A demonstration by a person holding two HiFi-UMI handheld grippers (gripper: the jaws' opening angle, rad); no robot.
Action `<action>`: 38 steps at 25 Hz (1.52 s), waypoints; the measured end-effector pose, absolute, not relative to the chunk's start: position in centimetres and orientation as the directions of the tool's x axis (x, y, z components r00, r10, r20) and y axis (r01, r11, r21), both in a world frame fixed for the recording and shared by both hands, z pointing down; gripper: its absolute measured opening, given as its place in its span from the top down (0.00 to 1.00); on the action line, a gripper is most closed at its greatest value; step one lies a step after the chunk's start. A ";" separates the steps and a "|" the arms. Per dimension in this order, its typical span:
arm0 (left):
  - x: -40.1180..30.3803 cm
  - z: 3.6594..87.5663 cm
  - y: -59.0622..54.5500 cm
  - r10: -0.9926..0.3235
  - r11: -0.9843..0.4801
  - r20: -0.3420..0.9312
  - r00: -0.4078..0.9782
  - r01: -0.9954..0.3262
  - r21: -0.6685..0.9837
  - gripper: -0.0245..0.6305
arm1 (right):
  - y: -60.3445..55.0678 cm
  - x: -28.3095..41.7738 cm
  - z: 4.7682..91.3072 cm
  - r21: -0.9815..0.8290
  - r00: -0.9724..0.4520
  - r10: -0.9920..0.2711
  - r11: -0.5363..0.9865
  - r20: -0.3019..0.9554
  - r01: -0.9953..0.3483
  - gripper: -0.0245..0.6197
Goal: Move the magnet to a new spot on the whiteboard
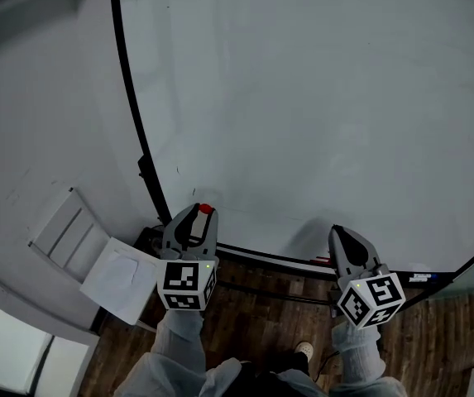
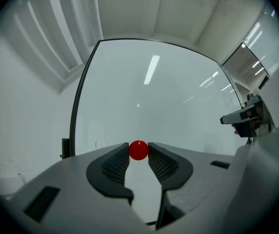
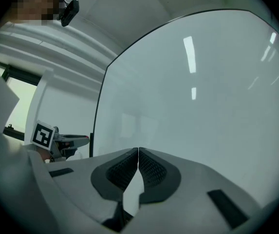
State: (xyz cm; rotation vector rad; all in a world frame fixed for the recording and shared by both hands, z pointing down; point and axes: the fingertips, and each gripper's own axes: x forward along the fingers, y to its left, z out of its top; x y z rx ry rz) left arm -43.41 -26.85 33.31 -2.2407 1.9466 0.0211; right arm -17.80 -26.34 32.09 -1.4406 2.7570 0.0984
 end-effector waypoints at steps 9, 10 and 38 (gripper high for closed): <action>-42.1 23.7 -27.8 -0.939 -0.174 -0.263 0.220 -0.967 -0.188 0.77 | -27.1 -20.1 23.4 0.155 -0.613 -0.773 0.593 -0.162 -0.790 0.92; -41.9 22.6 -27.9 -0.934 -0.176 -0.276 0.228 -0.963 -0.202 0.77 | -27.2 -20.6 22.5 0.169 -0.622 -0.763 0.600 -0.172 -0.782 0.92; -48.7 12.0 -34.4 -0.968 -0.044 -0.224 0.115 -0.954 -0.297 0.77 | -29.0 -28.3 11.8 0.347 -0.711 -0.664 0.626 -0.233 -0.699 0.92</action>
